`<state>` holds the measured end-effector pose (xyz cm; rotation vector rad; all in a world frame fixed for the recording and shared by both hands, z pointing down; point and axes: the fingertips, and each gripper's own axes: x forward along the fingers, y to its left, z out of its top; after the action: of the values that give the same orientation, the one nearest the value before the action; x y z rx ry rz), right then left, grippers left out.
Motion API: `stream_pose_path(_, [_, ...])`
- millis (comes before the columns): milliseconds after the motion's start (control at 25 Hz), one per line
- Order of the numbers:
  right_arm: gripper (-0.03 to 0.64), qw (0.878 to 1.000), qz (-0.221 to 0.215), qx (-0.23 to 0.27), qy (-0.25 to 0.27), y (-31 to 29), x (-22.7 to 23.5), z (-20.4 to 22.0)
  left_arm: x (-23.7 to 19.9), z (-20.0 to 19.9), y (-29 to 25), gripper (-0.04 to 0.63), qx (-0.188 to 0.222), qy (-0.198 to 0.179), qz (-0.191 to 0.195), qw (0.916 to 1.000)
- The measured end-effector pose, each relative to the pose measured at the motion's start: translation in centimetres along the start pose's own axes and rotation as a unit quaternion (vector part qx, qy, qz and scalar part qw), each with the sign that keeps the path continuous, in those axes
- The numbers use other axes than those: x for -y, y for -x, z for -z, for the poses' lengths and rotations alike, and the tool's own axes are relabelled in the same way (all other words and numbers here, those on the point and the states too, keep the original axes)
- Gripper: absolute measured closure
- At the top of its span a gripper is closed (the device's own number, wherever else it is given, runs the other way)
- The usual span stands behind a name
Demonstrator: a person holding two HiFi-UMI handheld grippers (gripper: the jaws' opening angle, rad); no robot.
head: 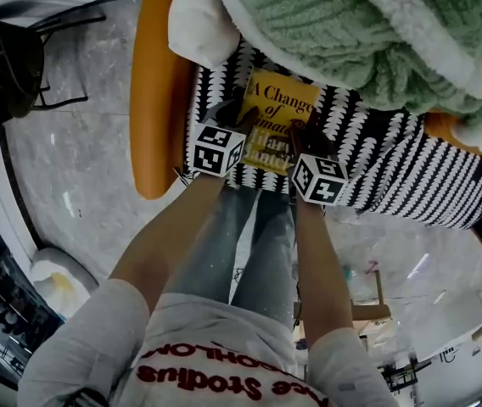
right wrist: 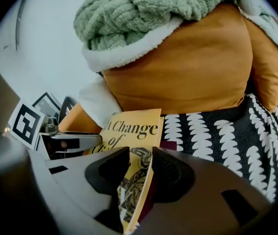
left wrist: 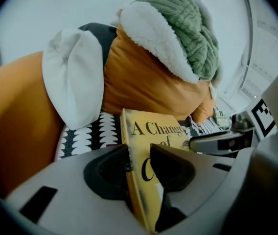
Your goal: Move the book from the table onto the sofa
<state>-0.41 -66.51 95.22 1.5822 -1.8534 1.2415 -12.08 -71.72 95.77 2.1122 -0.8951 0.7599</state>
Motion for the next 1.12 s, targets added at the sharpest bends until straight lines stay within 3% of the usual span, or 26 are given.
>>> stream_pose_path(80, [0.541, 1.0, 0.006, 0.01, 0.01, 1.2, 0.1, -0.8, -0.3, -0.3, 0.9, 0.463, -0.007, -0.013, -0.013, 0.9998])
stream_pose_path(160, [0.58, 0.999, 0.01, 0.022, 0.021, 2.5, -0.1, -1.7, -0.6, -0.8, 2.2, 0.536, -0.005, -0.008, -0.024, 0.9997])
stream_pose_path(200, [0.584, 0.999, 0.01, 0.029, 0.021, 3.2, -0.3, -2.1, -0.7, -1.0, 2.9, 0.566, -0.002, -0.008, -0.028, 0.9996])
stream_pose_path(320, [0.589, 0.998, 0.004, 0.053, 0.023, 5.4, -1.1, -3.6, -0.2, -1.9, 4.9, 0.575, 0.007, -0.013, -0.029, 0.9995])
stream_pose_path(640, [0.591, 0.991, -0.017, 0.123, 0.05, 12.5, -5.7, -9.4, 1.9, -7.4, 11.8, 0.578, 0.069, -0.022, -0.005, 0.9974])
stream_pose_path(960, [0.591, 0.981, -0.036, 0.17, 0.092, 20.4, -10.4, -14.8, 4.1, -13.6, 19.7, 0.579, 0.125, -0.047, -0.004, 0.991])
stream_pose_path(1120, [0.591, 0.977, -0.041, 0.19, 0.093, 25.0, -12.8, -16.6, 6.7, -15.5, 23.8, 0.58, 0.15, -0.046, 0.035, 0.987])
